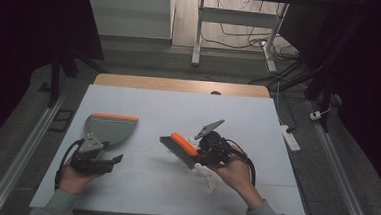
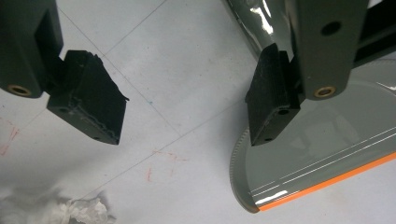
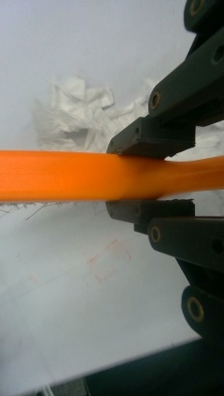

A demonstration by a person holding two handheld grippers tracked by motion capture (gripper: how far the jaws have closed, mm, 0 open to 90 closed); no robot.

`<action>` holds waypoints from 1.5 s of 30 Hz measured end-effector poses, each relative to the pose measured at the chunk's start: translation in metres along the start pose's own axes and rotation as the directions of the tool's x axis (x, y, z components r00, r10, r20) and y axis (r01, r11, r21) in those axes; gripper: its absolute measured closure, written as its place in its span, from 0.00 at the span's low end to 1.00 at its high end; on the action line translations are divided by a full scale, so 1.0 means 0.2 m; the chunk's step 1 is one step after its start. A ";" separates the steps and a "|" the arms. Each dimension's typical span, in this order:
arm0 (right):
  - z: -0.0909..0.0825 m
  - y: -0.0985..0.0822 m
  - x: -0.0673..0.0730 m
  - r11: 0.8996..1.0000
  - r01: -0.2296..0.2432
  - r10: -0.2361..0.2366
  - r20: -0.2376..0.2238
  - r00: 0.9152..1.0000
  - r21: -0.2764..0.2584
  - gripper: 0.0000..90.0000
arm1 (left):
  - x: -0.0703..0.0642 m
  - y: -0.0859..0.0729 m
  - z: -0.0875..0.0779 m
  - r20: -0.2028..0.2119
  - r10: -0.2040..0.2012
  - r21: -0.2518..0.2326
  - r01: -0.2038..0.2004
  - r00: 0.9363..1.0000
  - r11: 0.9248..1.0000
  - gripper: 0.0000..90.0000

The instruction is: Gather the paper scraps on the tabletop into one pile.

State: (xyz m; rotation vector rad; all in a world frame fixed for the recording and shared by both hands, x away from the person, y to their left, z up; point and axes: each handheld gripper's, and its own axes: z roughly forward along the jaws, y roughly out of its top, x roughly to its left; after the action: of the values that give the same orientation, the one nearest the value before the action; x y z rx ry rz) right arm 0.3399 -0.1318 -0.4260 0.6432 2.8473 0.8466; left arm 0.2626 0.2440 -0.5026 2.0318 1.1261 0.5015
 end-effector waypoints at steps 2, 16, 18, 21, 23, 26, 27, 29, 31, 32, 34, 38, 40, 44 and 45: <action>-0.08 -0.02 0.01 0.999 0.026 -0.026 -0.018 1.000 -0.019 0.78 | 0.00 0.00 0.00 -0.002 -0.001 -0.001 0.001 1.000 1.000 0.32; -0.17 -0.35 0.07 0.967 0.117 -0.091 -0.120 0.989 0.226 0.78 | 0.00 0.00 0.01 0.000 0.003 0.005 -0.003 1.000 1.000 0.32; -0.14 -0.33 0.08 0.963 0.143 -0.112 -0.143 0.983 0.229 0.78 | 0.00 0.01 0.01 0.000 0.006 0.006 -0.006 1.000 1.000 0.32; -0.09 -0.30 0.08 0.954 0.168 -0.147 -0.099 0.984 0.249 0.78 | 0.00 0.00 0.01 0.003 0.005 0.004 -0.005 1.000 1.000 0.32; -0.06 -0.26 0.05 0.949 0.185 -0.171 -0.075 0.982 0.254 0.78 | 0.00 0.00 0.01 0.002 0.004 0.003 -0.004 1.000 1.000 0.32; -0.03 -0.20 0.02 0.951 0.196 -0.196 -0.025 0.980 0.241 0.78 | 0.00 0.00 0.01 0.002 0.004 0.001 -0.004 1.000 1.000 0.33; -0.01 -0.18 0.01 0.950 0.197 -0.200 -0.013 0.980 0.243 0.78 | 0.00 0.00 0.01 0.001 0.005 0.001 -0.005 1.000 1.000 0.33; 0.01 -0.14 -0.01 0.952 0.205 -0.212 0.006 0.977 0.230 0.78 | 0.00 0.00 0.01 -0.002 0.005 0.000 -0.005 1.000 1.000 0.33; 0.02 -0.11 -0.04 0.953 0.208 -0.223 0.042 0.974 0.221 0.78 | 0.00 0.00 0.01 -0.004 0.006 -0.004 -0.006 1.000 1.000 0.33; 0.03 -0.10 -0.05 0.954 0.206 -0.223 0.056 0.973 0.218 0.78 | 0.00 0.00 0.01 -0.004 0.005 -0.004 -0.005 1.000 1.000 0.33; 0.04 -0.09 -0.08 0.959 0.200 -0.213 0.046 0.976 0.198 0.78 | 0.00 0.00 0.01 -0.004 0.005 -0.001 -0.005 1.000 1.000 0.33; 0.00 -0.10 -0.08 0.975 0.180 -0.183 0.014 0.983 0.134 0.78 | 0.00 0.00 0.01 -0.001 0.004 0.001 -0.004 1.000 1.000 0.33; -0.05 -0.11 -0.08 0.986 0.143 -0.145 0.013 0.989 0.084 0.78 | 0.00 0.00 0.01 0.000 0.003 -0.002 -0.003 1.000 1.000 0.33; -0.16 -0.13 -0.07 0.998 0.058 -0.060 0.080 0.995 0.023 0.78 | 0.00 0.00 0.00 -0.001 0.008 -0.004 -0.008 1.000 1.000 0.33; -0.18 -0.14 -0.06 0.999 0.031 -0.032 0.104 0.994 0.016 0.78 | 0.00 0.00 0.00 0.001 0.007 -0.006 -0.007 1.000 1.000 0.33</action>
State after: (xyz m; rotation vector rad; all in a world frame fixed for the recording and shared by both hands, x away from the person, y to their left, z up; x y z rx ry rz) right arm 0.3333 -0.1768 -0.4113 0.6233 2.7652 0.7645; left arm 0.2623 0.2432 -0.5026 2.0319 1.1159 0.5068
